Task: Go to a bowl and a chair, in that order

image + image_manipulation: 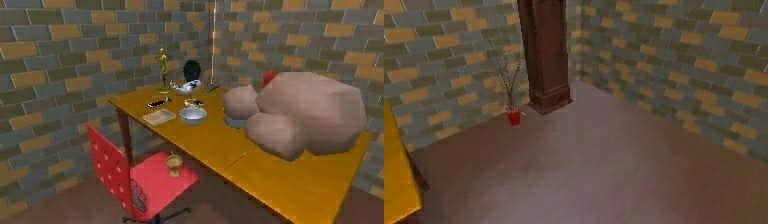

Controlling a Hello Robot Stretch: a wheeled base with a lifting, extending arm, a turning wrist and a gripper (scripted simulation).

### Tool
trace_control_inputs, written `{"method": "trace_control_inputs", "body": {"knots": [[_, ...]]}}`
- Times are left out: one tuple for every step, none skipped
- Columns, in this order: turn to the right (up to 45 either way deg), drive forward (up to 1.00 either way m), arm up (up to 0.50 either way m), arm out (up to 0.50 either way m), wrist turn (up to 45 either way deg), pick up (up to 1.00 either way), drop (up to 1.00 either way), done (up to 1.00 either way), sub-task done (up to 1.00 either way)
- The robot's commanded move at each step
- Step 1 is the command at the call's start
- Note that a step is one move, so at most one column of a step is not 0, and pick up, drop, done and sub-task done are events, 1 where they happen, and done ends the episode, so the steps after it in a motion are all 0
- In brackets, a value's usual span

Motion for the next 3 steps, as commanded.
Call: {"method": "trace_control_inputs", "body": {"knots": [[0.0, 0.0, 0.0, 0.0, 0.0, 0.0, 0.0, 0.0, 1.0], [-12.0, 0.0, 0.0, 0.0, 0.0, 0.0, 0.0, 0.0, 0.0], [0.0, 0.0, 0.0, 0.0, 0.0, 0.0, 0.0, 1.0, 0.0]]}}
